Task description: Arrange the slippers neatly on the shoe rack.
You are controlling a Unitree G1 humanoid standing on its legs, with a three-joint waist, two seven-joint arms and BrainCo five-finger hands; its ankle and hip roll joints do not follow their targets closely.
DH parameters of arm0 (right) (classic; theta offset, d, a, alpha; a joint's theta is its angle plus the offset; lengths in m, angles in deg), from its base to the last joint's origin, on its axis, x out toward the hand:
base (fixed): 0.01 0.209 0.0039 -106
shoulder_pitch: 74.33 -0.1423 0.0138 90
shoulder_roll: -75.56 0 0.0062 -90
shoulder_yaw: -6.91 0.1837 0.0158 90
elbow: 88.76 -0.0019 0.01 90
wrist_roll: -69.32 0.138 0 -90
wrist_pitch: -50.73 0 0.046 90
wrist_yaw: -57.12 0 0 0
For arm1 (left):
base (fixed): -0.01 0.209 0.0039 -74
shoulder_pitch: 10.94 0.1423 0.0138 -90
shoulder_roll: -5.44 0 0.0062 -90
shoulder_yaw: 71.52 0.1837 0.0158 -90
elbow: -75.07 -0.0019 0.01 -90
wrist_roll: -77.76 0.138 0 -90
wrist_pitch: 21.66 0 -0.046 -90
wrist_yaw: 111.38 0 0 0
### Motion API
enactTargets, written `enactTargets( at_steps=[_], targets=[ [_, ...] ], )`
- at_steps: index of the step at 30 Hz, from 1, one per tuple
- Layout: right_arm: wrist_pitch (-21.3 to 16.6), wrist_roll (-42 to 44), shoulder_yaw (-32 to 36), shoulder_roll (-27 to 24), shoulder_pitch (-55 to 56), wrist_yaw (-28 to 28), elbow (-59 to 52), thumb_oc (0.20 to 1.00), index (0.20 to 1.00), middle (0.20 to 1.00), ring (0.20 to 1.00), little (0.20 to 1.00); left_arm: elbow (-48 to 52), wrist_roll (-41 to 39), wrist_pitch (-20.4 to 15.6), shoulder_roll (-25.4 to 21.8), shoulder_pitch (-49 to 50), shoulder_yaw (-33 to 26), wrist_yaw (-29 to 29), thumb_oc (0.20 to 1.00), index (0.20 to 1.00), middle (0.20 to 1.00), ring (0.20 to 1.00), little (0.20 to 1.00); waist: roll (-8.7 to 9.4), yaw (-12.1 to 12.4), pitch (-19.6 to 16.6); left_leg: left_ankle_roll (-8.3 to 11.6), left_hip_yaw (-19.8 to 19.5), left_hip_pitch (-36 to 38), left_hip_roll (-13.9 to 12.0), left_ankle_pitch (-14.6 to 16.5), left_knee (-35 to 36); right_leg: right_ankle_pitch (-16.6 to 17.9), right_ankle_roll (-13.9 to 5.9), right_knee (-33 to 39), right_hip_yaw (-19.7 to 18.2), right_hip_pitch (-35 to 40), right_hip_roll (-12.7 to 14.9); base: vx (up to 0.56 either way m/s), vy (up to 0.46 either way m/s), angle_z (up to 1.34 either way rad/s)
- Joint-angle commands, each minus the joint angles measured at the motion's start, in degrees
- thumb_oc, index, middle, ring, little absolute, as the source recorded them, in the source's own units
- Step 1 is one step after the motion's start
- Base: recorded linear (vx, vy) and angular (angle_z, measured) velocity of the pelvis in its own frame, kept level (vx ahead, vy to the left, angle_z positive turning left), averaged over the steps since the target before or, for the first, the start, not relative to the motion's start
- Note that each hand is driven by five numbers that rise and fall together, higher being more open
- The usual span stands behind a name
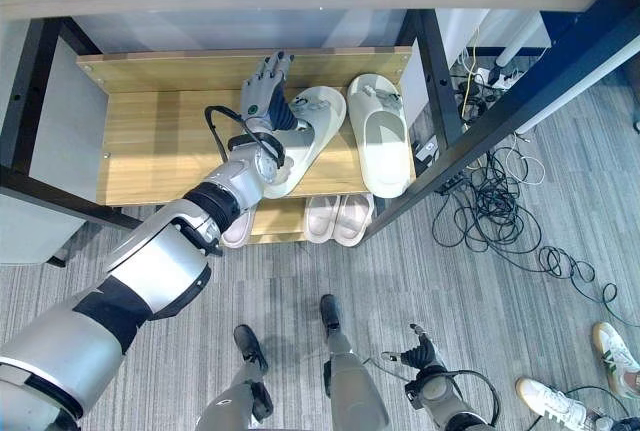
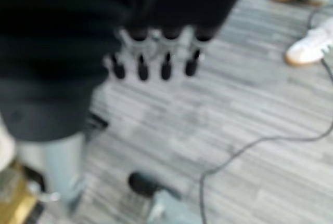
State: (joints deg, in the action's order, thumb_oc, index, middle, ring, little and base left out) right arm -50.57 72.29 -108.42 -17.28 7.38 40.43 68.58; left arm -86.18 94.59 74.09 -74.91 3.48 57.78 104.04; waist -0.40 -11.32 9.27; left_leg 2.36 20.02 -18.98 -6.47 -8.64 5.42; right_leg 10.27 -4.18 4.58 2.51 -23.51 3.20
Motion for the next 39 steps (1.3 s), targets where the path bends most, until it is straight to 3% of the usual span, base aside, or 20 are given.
enactTargets(
  at_steps=[1, 7, 11, 18, 27, 31, 35, 39],
  targets=[
    [0.5, 0.0, 1.3, -4.3, -0.9, -0.7, 0.6, 1.0, 1.0, 1.0, 1.0, 1.0, -1.7, -1.9, -2.6, -0.7, -10.7, -5.7, 2.2, 1.0, 1.0, 1.0, 1.0, 1.0, -3.4, 0.7, 6.6, 3.57, -7.6, -0.8, -1.3, 2.3, -0.4, -4.8, -3.17, -3.4, 5.5, -1.5, 1.5, 0.0, 0.0, 0.0],
    [1.1, 0.5, 2.1, -4.1, -0.8, -0.4, 0.6, 1.0, 1.0, 1.0, 1.0, 1.0, 0.5, -5.1, -4.3, 0.8, -8.3, -6.8, 1.0, 1.0, 1.0, 1.0, 1.0, 1.0, -3.71, 1.6, 6.2, 3.32, -8.0, -0.1, -0.9, 2.4, -0.4, -5.0, -3.16, -3.4, 6.1, -0.4, 1.7, 0.0, 0.0, 0.0],
    [1.1, 1.0, 2.7, -4.0, -1.0, -0.3, 0.4, 1.0, 1.0, 1.0, 1.0, 1.0, 2.2, -3.0, -3.9, 1.3, -7.5, -5.9, 1.1, 1.0, 1.0, 1.0, 1.0, 1.0, -4.0, 2.0, 6.2, 3.17, -8.2, 0.0, -0.7, 2.5, -0.4, -5.1, -3.22, -3.4, 6.4, 0.0, 2.0, 0.0, 0.025, 0.05],
    [0.7, 3.3, 3.7, -2.9, -1.1, 0.4, -1.2, 1.0, 1.0, 1.0, 1.0, 1.0, 4.9, -2.1, -4.3, -0.9, -4.3, -6.0, 0.7, 1.0, 1.0, 1.0, 1.0, 1.0, -4.0, 2.9, 6.4, 3.13, -8.9, 0.0, -0.5, 2.4, -0.4, -5.1, -3.32, -3.5, 7.1, 0.6, 2.2, -0.01, 0.009, 0.06],
    [1.8, 4.1, 6.3, -0.3, 0.4, 0.7, -2.8, 1.0, 1.0, 1.0, 1.0, 1.0, 17.9, -2.8, -5.8, -4.0, 12.2, -10.6, -1.5, 1.0, 1.0, 1.0, 1.0, 1.0, -4.63, 5.7, 6.5, 2.85, -10.4, 0.3, 0.3, 2.1, -0.4, -5.8, -2.94, -3.9, 8.1, 1.9, 2.7, 0.0, 0.014, 0.08],
    [2.0, 4.0, 6.4, -0.1, 0.4, 0.6, -3.0, 1.0, 1.0, 1.0, 1.0, 1.0, 18.6, -4.0, -6.3, -3.9, 14.5, -11.8, -2.0, 1.0, 1.0, 1.0, 1.0, 1.0, -4.79, 6.0, 6.5, 2.84, -10.6, 0.3, 0.4, 2.0, -0.4, -5.8, -2.92, -3.8, 8.2, 2.1, 2.8, 0.0, 0.011, 0.04],
    [3.0, 4.1, 6.9, 0.6, 0.5, 0.4, -3.6, 1.0, 1.0, 1.0, 1.0, 1.0, 23.5, -13.7, -9.6, -5.0, 20.5, -15.9, -3.4, 1.0, 1.0, 1.0, 1.0, 1.0, -5.45, 6.8, 6.5, 2.74, -10.8, 0.4, 0.9, 1.9, -0.4, -5.8, -2.76, -3.8, 8.4, 2.3, 3.0, 0.0, 0.012, 0.0],
    [4.2, 3.7, 7.8, 0.9, 0.9, 0.4, -3.7, 1.0, 1.0, 1.0, 1.0, 1.0, 30.5, -21.1, -12.7, -6.0, 26.5, -16.1, -9.2, 1.0, 1.0, 1.0, 1.0, 1.0, -6.57, 7.5, 6.5, 2.55, -10.6, 0.9, 1.1, 2.0, -0.4, -5.7, -2.78, -3.9, 8.2, 2.5, 3.1, -0.01, 0.047, 0.01]
  ],
)
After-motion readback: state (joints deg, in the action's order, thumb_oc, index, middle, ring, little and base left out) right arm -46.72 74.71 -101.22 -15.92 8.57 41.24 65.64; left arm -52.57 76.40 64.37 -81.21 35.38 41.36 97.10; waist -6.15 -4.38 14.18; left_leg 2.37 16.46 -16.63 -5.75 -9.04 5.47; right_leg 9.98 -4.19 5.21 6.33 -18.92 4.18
